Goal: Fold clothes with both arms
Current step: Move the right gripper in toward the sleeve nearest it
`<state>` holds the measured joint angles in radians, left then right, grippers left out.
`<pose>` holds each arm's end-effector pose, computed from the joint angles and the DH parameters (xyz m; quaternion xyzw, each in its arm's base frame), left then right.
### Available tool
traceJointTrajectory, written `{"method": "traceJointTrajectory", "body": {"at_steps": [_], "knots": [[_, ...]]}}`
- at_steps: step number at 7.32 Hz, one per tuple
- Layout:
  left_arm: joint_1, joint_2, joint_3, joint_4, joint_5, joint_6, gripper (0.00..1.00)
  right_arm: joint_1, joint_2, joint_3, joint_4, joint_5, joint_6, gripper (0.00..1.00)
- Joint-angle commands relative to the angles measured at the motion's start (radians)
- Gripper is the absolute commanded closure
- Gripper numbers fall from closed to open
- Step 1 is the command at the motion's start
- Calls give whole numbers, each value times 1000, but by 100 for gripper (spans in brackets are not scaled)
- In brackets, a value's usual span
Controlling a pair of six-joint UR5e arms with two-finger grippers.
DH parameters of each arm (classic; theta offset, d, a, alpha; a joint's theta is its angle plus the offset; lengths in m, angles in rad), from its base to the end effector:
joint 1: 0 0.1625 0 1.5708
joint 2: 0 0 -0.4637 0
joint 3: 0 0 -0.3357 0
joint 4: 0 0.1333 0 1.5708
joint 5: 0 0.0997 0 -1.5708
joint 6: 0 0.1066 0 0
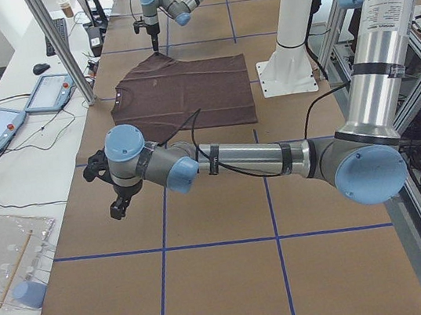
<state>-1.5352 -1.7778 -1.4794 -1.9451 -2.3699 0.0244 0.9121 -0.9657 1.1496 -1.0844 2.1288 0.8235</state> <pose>-0.0372 -0.5534 0.5963 0.2213 0.3786 0.1211 0.8905 -0.3849 -0.6228 0.4914 0.0577 -0.4053 -0.0156 0.9122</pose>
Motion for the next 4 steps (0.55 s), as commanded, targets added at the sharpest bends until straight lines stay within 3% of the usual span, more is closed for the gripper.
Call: {"method": "traceJointTrajectory", "body": {"at_steps": [1,3,4], "knots": [[0,0,-1,2,1,2,0,-1,12,-19,0,-12,0,5],[0,1,-5,2,0,6,0,-10,12,-27,0,-36,0,6],[0,0,-5,2,1,6,0,-10,12,-27,0,-38,2,12]]}}
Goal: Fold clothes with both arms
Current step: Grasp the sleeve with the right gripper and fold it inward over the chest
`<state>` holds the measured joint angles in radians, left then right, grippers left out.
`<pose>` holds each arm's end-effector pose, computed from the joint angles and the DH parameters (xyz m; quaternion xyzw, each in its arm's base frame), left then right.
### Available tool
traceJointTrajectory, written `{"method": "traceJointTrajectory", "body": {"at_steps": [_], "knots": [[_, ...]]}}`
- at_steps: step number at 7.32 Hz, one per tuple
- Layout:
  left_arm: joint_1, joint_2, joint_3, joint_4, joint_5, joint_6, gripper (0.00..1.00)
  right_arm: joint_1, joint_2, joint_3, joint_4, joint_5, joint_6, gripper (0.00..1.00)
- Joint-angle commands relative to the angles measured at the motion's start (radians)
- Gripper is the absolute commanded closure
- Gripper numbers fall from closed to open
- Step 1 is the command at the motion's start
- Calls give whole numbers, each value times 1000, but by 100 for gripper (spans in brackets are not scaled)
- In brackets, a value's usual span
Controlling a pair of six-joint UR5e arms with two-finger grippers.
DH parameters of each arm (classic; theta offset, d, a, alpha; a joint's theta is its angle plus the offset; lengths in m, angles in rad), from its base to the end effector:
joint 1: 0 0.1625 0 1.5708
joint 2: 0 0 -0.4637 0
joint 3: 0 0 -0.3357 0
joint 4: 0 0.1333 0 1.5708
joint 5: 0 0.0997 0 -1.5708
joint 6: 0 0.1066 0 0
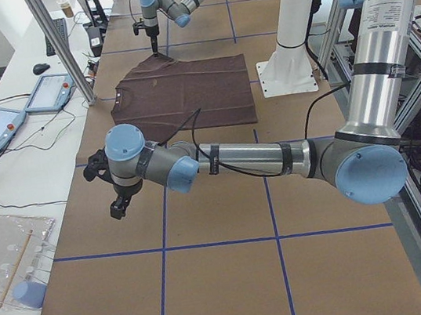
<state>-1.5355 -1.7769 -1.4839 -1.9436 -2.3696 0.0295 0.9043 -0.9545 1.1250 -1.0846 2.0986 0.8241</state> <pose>-0.0374 -0.5529 0.5949 0.2233 0.3778 0.1236 0.8900 -0.3912 -0.6262 0.4960 0.0613 -0.3926 -0.0119 0.9176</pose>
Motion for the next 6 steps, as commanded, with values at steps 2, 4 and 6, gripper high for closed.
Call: {"method": "traceJointTrajectory", "body": {"at_steps": [2,4,6], "knots": [[0,-7,-1,2,1,1,0,-2,0,-4,0,-8,3,64],[0,-7,-1,3,1,1,0,-2,2,1,2,-6,3,92],[0,-9,-1,5,1,1,0,-1,5,22,11,-5,3,100]]}}
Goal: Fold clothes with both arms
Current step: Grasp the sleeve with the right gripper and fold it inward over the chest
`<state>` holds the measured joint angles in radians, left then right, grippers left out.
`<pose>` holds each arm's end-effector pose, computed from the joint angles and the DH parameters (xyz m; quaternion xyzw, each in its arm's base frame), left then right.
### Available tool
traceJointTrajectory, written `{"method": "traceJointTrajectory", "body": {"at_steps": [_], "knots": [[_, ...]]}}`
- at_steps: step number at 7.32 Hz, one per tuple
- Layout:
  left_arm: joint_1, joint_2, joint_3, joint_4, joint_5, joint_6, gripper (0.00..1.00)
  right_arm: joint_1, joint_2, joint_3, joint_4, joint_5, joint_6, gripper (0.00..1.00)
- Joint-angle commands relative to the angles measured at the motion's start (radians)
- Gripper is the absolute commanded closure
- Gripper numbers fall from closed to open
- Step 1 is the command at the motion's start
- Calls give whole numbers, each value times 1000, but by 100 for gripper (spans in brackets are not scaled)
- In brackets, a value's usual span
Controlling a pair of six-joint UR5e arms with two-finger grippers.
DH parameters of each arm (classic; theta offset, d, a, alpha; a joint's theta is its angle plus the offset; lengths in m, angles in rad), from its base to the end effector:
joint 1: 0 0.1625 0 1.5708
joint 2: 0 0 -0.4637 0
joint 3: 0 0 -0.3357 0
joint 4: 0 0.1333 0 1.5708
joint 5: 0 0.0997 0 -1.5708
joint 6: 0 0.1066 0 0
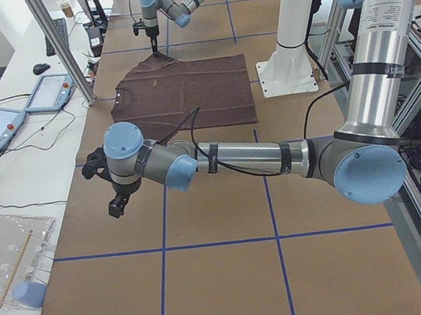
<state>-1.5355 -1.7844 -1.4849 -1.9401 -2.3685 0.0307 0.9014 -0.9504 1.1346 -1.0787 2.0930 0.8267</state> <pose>-0.0374 -0.5561 0.5908 0.2258 0.3769 0.1249 0.8896 -0.3934 -0.6262 0.4880 0.0693 -0.3965 -0.0138 0.9153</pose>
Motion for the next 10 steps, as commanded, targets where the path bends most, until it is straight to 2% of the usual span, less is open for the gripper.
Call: {"method": "traceJointTrajectory", "body": {"at_steps": [1,3,5,7,8,9,10], "knots": [[0,-7,1,1,0,-2,0,4,1,37,5,1,0,100],[0,-7,3,1,2,-2,0,4,25,80,17,2,0,100],[-3,-6,-20,9,2,-6,0,-33,128,79,19,-34,-1,100],[-3,-6,-14,7,3,-5,0,-137,221,32,16,-222,0,100],[-3,-7,-14,9,2,-6,0,-172,272,-22,16,-285,-1,100],[-3,-7,-15,9,0,-6,0,-199,280,-35,16,-344,0,100],[-3,-7,-17,10,0,-9,0,-208,279,-36,16,-362,-1,100]]}}
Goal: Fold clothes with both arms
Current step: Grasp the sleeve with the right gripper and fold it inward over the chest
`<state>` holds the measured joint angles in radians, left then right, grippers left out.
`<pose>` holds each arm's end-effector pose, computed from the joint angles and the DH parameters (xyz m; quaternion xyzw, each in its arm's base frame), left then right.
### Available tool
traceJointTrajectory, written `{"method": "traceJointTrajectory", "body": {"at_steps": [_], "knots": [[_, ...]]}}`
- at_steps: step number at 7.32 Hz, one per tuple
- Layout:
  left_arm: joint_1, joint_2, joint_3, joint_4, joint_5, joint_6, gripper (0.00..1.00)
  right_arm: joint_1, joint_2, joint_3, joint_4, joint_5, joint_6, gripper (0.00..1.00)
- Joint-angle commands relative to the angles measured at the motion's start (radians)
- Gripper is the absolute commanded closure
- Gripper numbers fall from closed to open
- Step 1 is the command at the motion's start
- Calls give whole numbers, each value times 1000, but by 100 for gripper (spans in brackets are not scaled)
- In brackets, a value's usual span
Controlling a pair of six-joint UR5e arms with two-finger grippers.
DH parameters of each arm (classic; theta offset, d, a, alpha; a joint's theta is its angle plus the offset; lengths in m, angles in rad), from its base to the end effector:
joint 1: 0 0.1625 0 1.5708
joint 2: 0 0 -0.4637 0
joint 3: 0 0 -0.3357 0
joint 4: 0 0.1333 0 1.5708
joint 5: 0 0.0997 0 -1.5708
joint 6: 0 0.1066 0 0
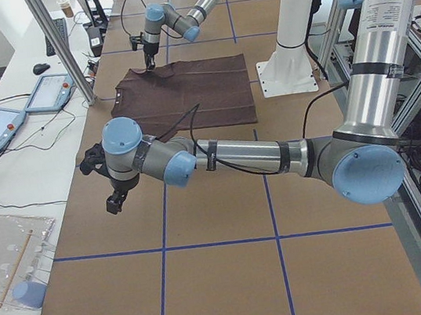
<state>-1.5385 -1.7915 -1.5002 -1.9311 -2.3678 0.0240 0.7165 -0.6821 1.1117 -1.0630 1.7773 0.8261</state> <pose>-0.0390 -0.5584 0.5810 0.2311 0.3764 0.1230 0.8887 -0.5363 -0.6149 0.2964 0.2314 -0.3960 -0.0591 0.8867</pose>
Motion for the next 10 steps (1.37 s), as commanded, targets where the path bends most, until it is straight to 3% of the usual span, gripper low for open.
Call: {"method": "traceJointTrajectory", "body": {"at_steps": [1,2,4,5,6,7,8,10], "knots": [[0,0,-5,1,-1,-6,0,-32,10,-13,0,-70,1,88],[0,-3,-5,0,-1,-10,0,-35,7,-12,2,-78,1,1],[5,-34,-2,-9,7,-73,0,-26,9,-10,-2,-49,68,0],[44,-73,1,-9,10,-157,0,15,4,2,-14,61,106,0],[92,-116,0,-11,12,-297,0,85,-7,32,-99,232,105,0],[171,-161,-8,-37,56,-482,0,140,-42,137,-241,304,93,0],[267,-163,6,-148,135,-666,0,184,-87,237,-355,345,85,0],[447,-190,17,-267,346,-1006,0,291,-153,379,-539,456,-31,0]]}}
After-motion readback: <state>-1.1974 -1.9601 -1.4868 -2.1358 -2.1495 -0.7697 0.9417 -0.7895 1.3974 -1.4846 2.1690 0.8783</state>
